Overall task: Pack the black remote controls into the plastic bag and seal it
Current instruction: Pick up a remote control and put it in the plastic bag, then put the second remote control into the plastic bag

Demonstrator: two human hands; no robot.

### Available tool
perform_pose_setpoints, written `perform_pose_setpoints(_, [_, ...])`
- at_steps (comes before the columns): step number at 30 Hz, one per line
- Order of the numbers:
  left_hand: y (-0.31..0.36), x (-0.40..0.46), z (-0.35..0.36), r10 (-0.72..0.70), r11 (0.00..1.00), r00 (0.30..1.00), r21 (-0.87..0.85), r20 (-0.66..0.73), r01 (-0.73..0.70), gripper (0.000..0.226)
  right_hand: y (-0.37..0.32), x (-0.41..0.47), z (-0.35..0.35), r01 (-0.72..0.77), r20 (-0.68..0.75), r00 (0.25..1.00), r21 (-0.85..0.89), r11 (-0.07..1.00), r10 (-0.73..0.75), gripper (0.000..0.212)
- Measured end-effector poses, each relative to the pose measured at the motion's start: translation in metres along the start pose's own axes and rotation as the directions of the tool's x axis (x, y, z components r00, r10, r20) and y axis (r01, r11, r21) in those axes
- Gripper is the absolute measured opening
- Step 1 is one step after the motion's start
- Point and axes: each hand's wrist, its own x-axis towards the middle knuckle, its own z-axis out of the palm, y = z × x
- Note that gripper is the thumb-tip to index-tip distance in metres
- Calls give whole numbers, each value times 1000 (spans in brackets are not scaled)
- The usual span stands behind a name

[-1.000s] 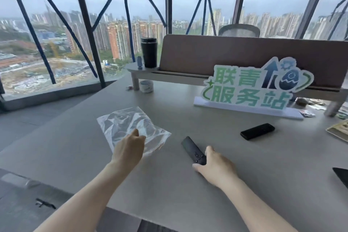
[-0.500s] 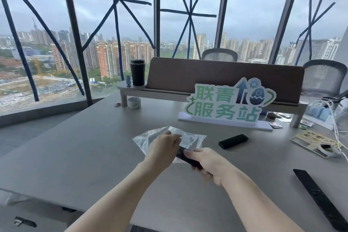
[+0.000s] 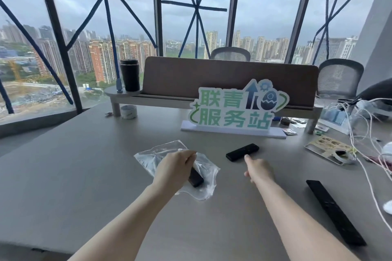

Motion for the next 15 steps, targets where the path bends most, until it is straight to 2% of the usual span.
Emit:
perform_pose_setpoints(2, [-1,4,-1,-5,1000,1000,-2,2,5,31,-9,26,19,-13,-47,999,-153,988,6,62])
perform_pose_setpoints(6, [-13,8,-1,23,998,999,-51,38,-21,25,-23,60,48,-2,-83,996,-381,925,-32,70])
perform_pose_setpoints(9, [-19,11,0,45,998,996,-58,78,-40,28,-29,64,50,-34,-77,997,-483,875,-4,53])
perform_pose_setpoints(12, [-15,15,0,40,999,996,-27,78,-38,40,-27,66,40,-48,15,998,-384,922,58,23])
perform_pose_setpoints(15, [-7,16,2,9,999,996,-32,87,-6,44,-14,50,11,-98,169,977,-179,979,129,15])
